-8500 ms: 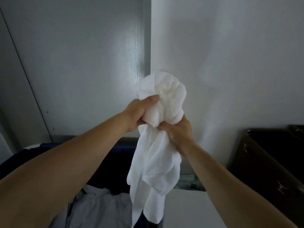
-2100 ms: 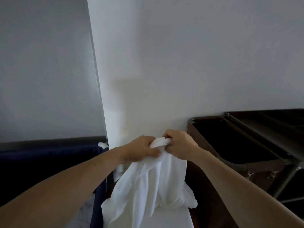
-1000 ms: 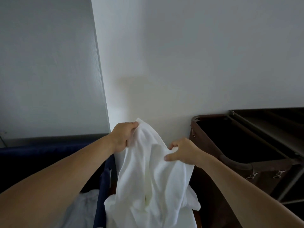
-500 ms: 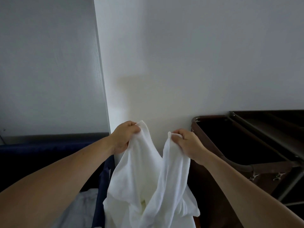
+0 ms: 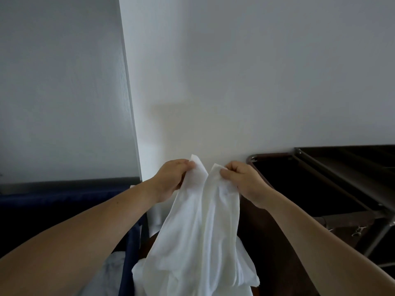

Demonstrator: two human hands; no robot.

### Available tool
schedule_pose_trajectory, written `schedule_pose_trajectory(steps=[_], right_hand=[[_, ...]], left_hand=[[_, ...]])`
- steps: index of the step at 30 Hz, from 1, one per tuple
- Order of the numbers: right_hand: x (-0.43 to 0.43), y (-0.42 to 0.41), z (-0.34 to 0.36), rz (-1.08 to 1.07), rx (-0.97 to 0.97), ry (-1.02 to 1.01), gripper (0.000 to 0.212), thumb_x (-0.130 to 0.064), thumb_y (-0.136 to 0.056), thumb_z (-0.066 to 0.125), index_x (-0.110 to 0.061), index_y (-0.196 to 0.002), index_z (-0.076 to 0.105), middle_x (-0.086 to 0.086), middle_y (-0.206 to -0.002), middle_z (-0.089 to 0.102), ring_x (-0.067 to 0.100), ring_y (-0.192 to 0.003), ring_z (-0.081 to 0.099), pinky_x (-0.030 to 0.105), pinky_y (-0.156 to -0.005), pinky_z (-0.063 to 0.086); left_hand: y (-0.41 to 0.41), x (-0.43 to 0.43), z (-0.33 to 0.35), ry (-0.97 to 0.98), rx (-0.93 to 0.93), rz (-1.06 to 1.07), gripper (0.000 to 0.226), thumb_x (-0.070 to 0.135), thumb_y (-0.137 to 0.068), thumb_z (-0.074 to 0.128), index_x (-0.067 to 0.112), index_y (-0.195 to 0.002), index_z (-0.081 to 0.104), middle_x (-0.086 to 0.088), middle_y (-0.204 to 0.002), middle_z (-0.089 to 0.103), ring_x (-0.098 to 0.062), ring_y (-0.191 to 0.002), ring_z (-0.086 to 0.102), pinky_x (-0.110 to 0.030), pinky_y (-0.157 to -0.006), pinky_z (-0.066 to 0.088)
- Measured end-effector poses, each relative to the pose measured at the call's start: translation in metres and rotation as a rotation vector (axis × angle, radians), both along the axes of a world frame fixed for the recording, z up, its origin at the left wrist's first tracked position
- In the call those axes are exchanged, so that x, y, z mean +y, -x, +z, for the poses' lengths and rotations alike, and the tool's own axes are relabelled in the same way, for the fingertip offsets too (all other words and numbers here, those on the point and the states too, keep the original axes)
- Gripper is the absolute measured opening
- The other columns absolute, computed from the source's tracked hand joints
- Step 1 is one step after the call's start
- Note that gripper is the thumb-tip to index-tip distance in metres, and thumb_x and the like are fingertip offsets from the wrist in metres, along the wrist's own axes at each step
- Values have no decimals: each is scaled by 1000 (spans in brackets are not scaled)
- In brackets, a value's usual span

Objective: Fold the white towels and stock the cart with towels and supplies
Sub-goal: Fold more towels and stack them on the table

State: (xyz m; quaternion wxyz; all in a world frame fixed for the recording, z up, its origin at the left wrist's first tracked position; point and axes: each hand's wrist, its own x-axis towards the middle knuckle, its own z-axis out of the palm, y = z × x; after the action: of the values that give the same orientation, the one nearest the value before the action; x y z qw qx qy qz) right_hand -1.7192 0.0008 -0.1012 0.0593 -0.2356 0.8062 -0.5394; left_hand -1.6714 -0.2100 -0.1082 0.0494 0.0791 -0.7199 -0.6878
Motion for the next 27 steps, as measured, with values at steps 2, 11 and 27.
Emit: schedule_pose_trajectory(steps=[2, 11, 27], right_hand=[[-4, -3, 9, -17, 27, 35, 25, -24, -96, 61, -16, -73, 56, -10, -61, 53, 10, -60, 47, 28, -60, 39], [-21, -8, 23, -17, 111, 118, 11, -26, -93, 68, -16, -90, 68, -8, -77, 65, 3, -69, 58, 16, -63, 48], [-19, -3, 22, 81, 156, -23, 26, -35, -91, 70, -23, -113, 67, -8, -87, 64, 6, -81, 59, 26, -80, 49]], left_hand=[[0, 5, 3, 15, 42, -13, 29, 27, -100, 56, 0, -93, 64, -9, -83, 61, -22, -76, 55, -31, -66, 45], [-15, 29, 7, -30, 87, -116, 31, 25, -102, 51, 2, -115, 70, -21, -107, 71, -24, -89, 65, -32, -78, 55], [-27, 26, 10, 353, 233, -125, 39, 37, -86, 53, 5, -102, 68, -20, -97, 67, -24, -83, 58, -48, -83, 49]])
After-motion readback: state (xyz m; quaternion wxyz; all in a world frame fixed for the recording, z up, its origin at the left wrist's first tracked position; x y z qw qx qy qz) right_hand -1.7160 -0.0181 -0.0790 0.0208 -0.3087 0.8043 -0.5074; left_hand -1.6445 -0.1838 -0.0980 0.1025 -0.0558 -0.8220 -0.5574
